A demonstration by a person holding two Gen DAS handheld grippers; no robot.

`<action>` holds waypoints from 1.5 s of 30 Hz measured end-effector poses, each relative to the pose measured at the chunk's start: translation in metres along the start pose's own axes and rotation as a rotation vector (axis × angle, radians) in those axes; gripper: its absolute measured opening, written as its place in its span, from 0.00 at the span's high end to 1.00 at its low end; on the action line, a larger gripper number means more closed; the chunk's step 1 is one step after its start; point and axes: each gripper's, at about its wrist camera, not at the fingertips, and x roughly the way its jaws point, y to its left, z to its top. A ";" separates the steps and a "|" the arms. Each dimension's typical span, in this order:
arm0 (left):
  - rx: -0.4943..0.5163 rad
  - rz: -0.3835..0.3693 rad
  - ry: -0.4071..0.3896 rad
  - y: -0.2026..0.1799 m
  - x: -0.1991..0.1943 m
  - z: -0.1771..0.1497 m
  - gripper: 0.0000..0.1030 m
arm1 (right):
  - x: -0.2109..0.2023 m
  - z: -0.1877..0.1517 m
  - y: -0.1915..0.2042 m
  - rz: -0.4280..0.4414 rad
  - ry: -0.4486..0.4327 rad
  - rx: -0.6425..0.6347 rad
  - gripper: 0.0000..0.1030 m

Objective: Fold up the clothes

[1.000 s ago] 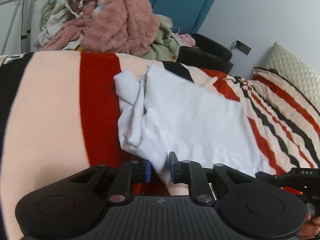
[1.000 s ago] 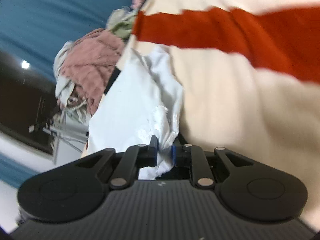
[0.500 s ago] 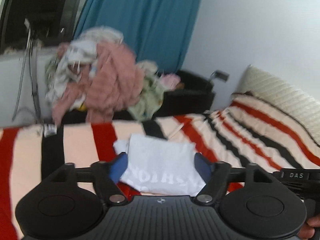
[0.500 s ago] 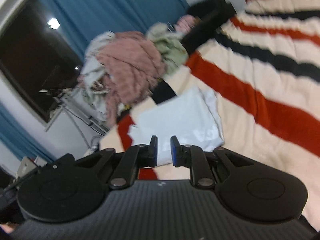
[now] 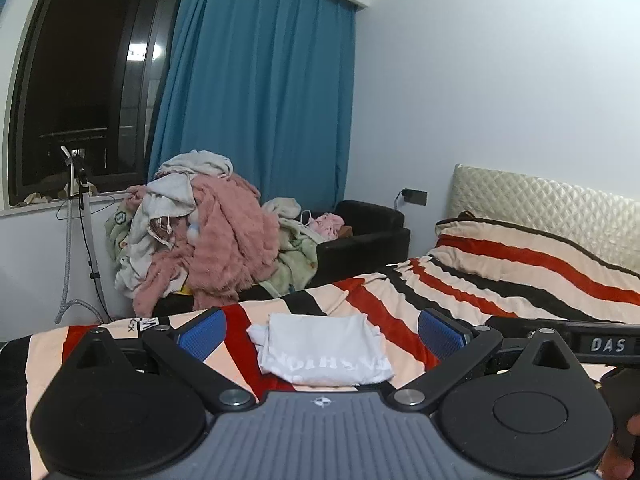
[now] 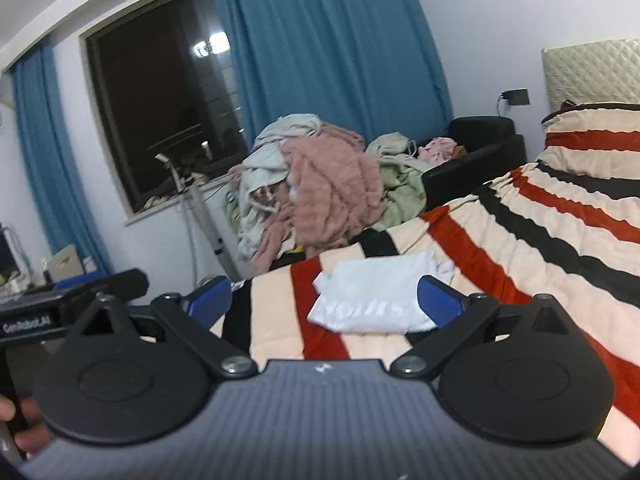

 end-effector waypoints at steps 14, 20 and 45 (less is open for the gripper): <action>-0.051 0.017 -0.015 0.000 -0.035 -0.089 0.00 | -0.017 -0.088 0.015 -0.051 -0.085 -0.086 0.02; -0.055 0.051 -0.010 0.015 -0.016 -0.120 0.00 | 0.002 -0.119 0.016 -0.087 -0.082 -0.133 0.02; -0.051 0.158 0.071 0.040 0.019 -0.150 0.00 | 0.024 -0.150 0.013 -0.141 -0.073 -0.149 0.02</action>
